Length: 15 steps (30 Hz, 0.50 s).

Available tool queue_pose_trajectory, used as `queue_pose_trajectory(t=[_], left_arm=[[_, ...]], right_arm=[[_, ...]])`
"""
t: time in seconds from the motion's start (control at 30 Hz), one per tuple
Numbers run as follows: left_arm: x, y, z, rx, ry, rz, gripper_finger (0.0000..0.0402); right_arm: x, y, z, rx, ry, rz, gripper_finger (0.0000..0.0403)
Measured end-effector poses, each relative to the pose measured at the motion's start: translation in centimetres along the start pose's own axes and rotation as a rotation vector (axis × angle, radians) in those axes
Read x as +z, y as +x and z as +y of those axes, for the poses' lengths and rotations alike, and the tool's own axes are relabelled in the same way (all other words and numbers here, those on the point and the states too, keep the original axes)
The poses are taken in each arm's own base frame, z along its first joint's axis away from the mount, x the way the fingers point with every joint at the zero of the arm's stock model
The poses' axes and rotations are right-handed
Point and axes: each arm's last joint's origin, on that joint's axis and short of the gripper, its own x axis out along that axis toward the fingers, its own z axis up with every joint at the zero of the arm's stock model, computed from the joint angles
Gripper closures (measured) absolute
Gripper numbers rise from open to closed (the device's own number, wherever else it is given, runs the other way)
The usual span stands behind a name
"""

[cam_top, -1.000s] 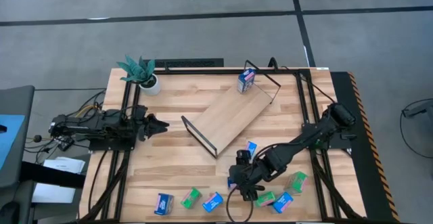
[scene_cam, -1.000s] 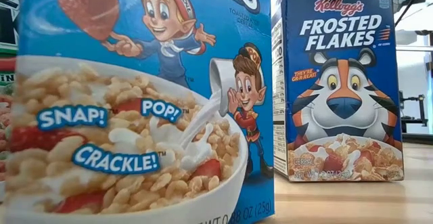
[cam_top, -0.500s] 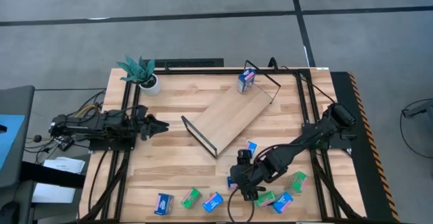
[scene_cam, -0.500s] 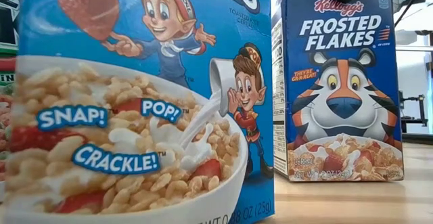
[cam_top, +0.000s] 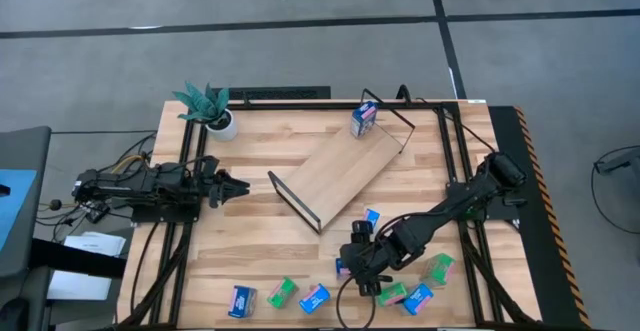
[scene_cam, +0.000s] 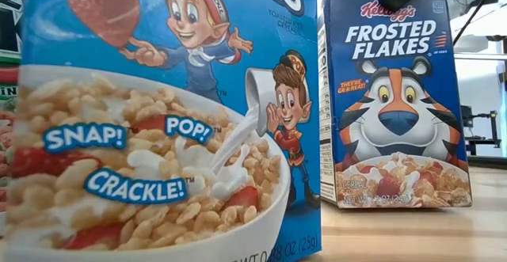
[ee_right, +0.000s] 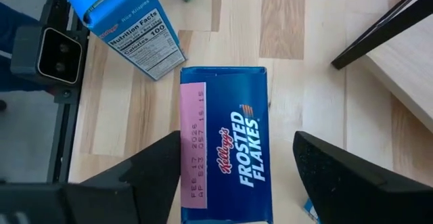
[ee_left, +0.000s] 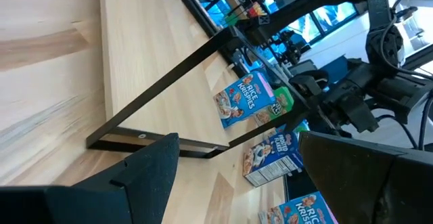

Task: Stack cereal on shelf
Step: Put the right blue cereal box on the shelf aligned with the blue cereal box

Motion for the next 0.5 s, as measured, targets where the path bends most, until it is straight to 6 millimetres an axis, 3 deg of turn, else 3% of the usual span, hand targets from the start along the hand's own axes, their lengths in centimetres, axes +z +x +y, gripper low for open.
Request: queue_pose_trajectory(t=[0.5], left_arm=[[-0.16, -0.01, 0.22, 0.022, 0.004, 0.016, 0.0109]], right_arm=[[-0.01, 0.01, -0.01, 0.004, 0.044, 0.003, 0.0118]])
